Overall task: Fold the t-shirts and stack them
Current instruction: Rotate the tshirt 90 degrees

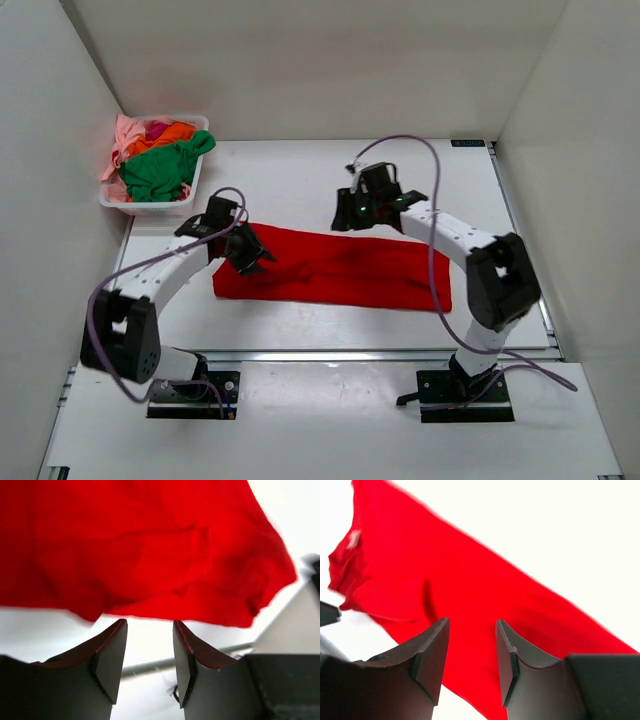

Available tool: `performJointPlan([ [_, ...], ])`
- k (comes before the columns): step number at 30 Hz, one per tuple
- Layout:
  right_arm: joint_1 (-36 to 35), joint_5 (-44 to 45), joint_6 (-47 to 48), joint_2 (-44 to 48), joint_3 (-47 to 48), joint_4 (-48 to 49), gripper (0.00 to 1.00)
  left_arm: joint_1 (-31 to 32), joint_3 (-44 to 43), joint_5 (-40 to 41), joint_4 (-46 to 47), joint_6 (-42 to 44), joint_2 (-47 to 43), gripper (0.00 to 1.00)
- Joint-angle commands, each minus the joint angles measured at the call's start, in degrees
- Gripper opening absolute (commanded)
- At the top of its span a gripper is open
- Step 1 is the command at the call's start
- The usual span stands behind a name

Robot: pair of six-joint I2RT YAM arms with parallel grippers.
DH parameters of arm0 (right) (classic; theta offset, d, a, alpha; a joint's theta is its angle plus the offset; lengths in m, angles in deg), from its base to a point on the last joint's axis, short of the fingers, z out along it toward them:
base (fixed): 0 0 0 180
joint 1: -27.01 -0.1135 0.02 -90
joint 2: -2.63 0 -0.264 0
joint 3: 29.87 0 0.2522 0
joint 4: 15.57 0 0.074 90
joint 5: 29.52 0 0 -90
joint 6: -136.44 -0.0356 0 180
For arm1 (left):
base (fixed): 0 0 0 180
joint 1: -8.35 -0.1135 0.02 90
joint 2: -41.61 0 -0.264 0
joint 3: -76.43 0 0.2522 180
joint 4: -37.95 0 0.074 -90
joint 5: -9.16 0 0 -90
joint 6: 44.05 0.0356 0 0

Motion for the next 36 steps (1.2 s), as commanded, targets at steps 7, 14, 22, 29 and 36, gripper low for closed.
performJointPlan([
  [7, 12.65, 14.79, 4.83, 16.80, -16.87, -9.25, 0.35, 5.12, -6.64, 7.06, 3.99, 0.98, 13.93, 0.48],
  [14, 13.89, 21.48, 1.50, 18.56, -26.01, -11.82, 0.33, 6.17, -13.23, 10.58, 3.38, 3.18, 25.00, 0.43],
  [22, 14.07, 16.05, -1.59, 19.18, -32.97, -14.01, 0.33, 5.30, -24.64, 11.11, 2.42, 6.43, 38.17, 0.40],
  [29, 2.49, 10.34, -11.42, 22.34, -36.39, -13.93, 0.32, 6.00, -50.73, 12.34, -7.94, 14.51, 55.92, 0.36],
  [36, -9.21, 5.50, -20.39, 20.16, -38.07, -4.71, 0.31, 6.53, -80.77, 14.10, -19.80, 21.02, 71.65, 0.38],
])
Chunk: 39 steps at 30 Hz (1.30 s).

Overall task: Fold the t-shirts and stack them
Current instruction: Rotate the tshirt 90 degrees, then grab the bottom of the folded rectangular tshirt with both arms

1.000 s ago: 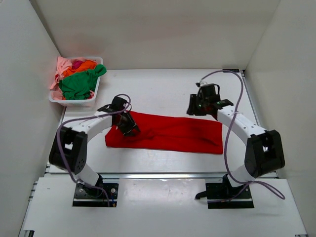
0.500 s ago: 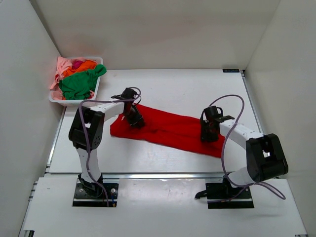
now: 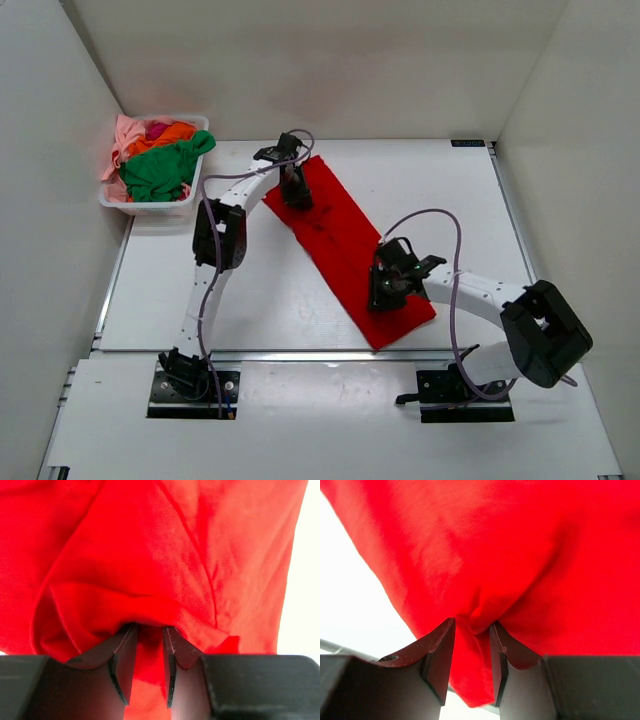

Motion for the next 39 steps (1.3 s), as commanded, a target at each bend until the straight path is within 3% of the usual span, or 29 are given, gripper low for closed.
performJointPlan([
  [1, -5.33, -5.70, -5.88, -4.28, -1.03, 5.35, 0.31, 0.26, -14.92, 5.99, -8.84, 6.18, 8.92, 0.38],
  [4, -10.51, -6.23, -4.57, -8.76, 3.36, 7.21, 0.30, -0.35, -28.67, 6.52, -13.42, 7.33, 17.01, 0.39],
  [9, -15.79, -7.20, -3.86, -17.99, 11.37, 9.49, 0.31, 0.95, -21.77, 7.74, -7.02, 10.13, 14.84, 0.39],
  [14, -20.80, -7.72, -1.49, -24.15, 19.54, 8.27, 0.30, -0.70, -24.22, 7.40, -4.12, 8.05, 15.71, 0.40],
  [22, -20.99, -7.72, 5.18, -22.84, 20.25, 6.50, 0.32, -5.62, -25.26, 0.55, 9.50, 2.33, 12.19, 0.42],
  [24, -17.93, -14.79, 10.53, -20.04, 19.29, 10.96, 0.36, -5.89, -29.65, -2.34, 10.65, 0.49, 9.31, 0.44],
  [25, -16.43, -18.67, 13.60, -19.07, 19.98, 12.38, 0.42, -6.33, -29.50, -3.06, 10.74, -0.74, 7.72, 0.43],
  [26, -14.07, -22.98, 14.76, -18.10, 21.12, 12.31, 0.45, -6.94, -27.75, -6.02, 11.61, -3.19, 3.10, 0.43],
  [29, -11.24, -20.40, 21.86, -16.78, 34.70, 0.94, 0.55, -8.62, -16.98, -9.65, 17.94, -6.37, -12.53, 0.48],
  [31, -9.04, -15.48, 22.86, -15.64, 43.51, -5.86, 0.57, -9.24, -9.92, -9.66, 14.72, -4.28, -22.83, 0.51],
  [32, -8.42, -11.37, 21.12, -14.59, 43.98, -8.32, 0.59, -9.24, -8.76, -9.48, 8.87, -1.40, -24.88, 0.51],
  [34, -6.75, -7.83, 18.57, -9.86, 40.50, -10.70, 0.57, -8.01, -0.72, -7.90, -0.31, 2.74, -32.33, 0.50],
  [35, -5.44, -6.16, 16.81, -6.96, 36.64, -11.50, 0.55, -6.53, 8.21, -6.24, -3.99, 5.37, -37.68, 0.49],
  [36, -5.52, -5.45, 15.14, -5.97, 32.25, -12.38, 0.51, -4.25, 13.26, -5.62, -4.02, 6.27, -40.52, 0.49],
  [38, -4.73, -4.31, 13.56, 0.07, 25.92, -13.26, 0.43, -1.60, 34.65, -6.83, -3.15, 7.07, -51.74, 0.49],
  [39, -5.07, -4.39, 11.71, 1.14, 22.83, -13.61, 0.34, 0.24, 39.89, -7.45, -2.88, 6.72, -54.06, 0.50],
])
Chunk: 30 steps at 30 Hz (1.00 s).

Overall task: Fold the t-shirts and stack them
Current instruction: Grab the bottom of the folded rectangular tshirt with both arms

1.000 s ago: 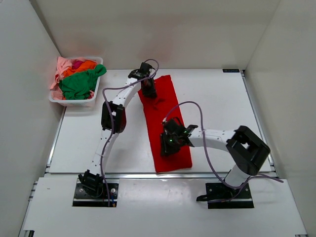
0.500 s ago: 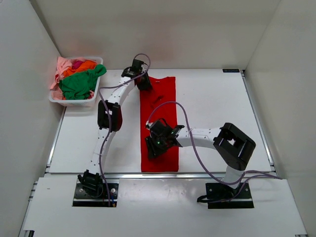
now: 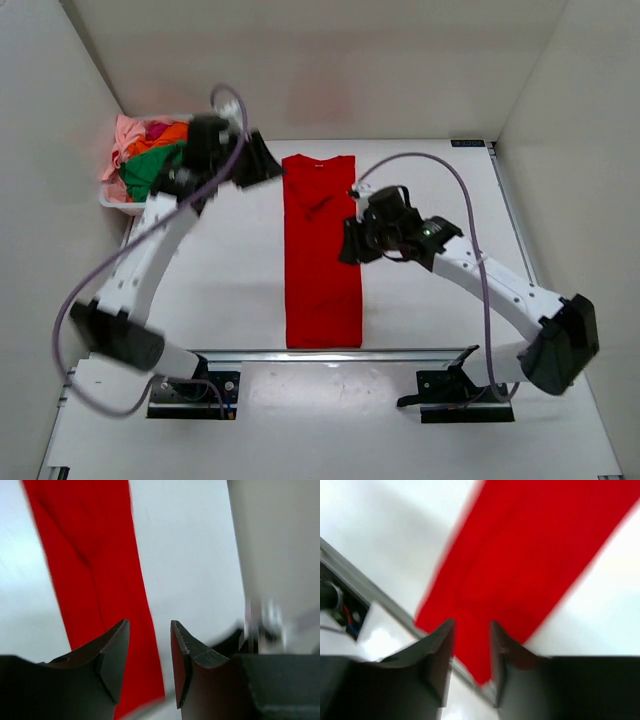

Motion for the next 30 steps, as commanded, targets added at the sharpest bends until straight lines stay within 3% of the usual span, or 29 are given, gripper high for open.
performJointPlan([
  [1, -1.14, 3.22, -4.04, 4.38, -9.45, -9.11, 0.27, 6.91, 25.91, -2.28, -9.83, 2.55, -8.29, 0.49],
  [6, -6.93, 4.62, -14.47, 11.24, -19.99, -9.74, 0.31, 9.92, 57.76, -3.06, -4.39, -8.34, -30.62, 0.50],
  [10, -11.50, 5.24, -22.04, 13.19, -27.46, -5.87, 0.32, 10.17, 67.55, -4.31, -3.24, -10.46, -36.98, 0.50],
  [16, -13.72, 5.68, -25.22, 13.36, -34.23, 0.88, 0.33, 10.80, 78.36, -8.07, 2.73, -15.99, -45.06, 0.52],
  [22, -12.84, 6.64, -25.05, 11.71, -34.34, 3.89, 0.34, 13.17, 81.28, -8.09, 8.53, -20.48, -46.05, 0.53],
  [26, -13.10, 7.17, -24.96, 9.77, -32.58, 4.94, 0.40, 15.28, 79.44, -6.15, 12.23, -19.61, -41.84, 0.53],
  [30, -14.33, 8.58, -25.05, 7.04, -29.95, 4.16, 0.40, 18.79, 76.45, -4.05, 14.16, -19.61, -36.21, 0.54],
])
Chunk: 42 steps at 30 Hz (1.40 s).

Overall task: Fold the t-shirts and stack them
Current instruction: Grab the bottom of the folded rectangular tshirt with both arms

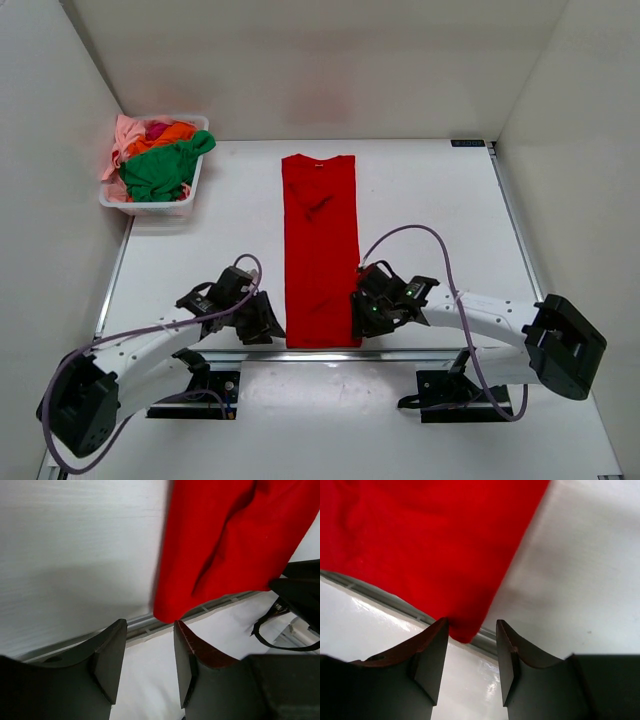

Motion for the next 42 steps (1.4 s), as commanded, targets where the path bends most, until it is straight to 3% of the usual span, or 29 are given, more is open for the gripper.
performJointPlan([
  [1, -1.48, 2.65, -1.27, -1.90, 4.08, 1.58, 0.40, 3.32, -3.61, 2.41, 4.78, -0.79, 3.47, 0.54],
  [6, -2.27, 2.49, -2.06, -2.87, 4.88, 1.57, 0.40, 6.32, -2.57, 2.77, 8.30, -2.81, 6.29, 0.52],
  [8, -2.88, 2.92, -2.41, -3.22, 4.80, 1.14, 0.38, 6.75, -2.30, 2.94, 9.44, -2.91, 6.82, 0.40],
  [13, -2.01, 0.81, -1.89, -4.62, 4.00, 1.05, 0.37, 9.30, -3.17, 3.29, 10.85, -4.04, 9.80, 0.35],
  [14, -2.44, 0.90, -1.71, -5.15, 3.74, 1.31, 0.35, 9.92, -3.18, 3.38, 11.47, -4.30, 10.15, 0.28],
  [16, -2.10, 0.72, -1.53, -5.33, 3.65, 1.22, 0.14, 10.62, -3.53, 3.56, 10.69, -4.13, 11.65, 0.07],
  [18, -1.83, 1.08, -2.32, -4.81, 2.87, 1.13, 0.00, 10.80, -4.76, 4.25, 9.11, -2.99, 12.35, 0.00],
  [30, 4.93, -3.92, -2.41, 8.28, -9.00, 2.36, 0.00, 9.30, -2.74, 3.21, 3.65, -0.62, 8.66, 0.00],
  [36, 3.01, -5.42, -3.46, 8.03, -8.74, 4.65, 0.00, 11.41, -5.28, 0.93, 2.60, -0.53, 11.65, 0.00],
  [42, 3.18, -7.10, 0.21, 7.06, -4.71, 1.06, 0.00, 11.59, -9.85, -1.10, -1.87, -0.09, 11.74, 0.00],
])
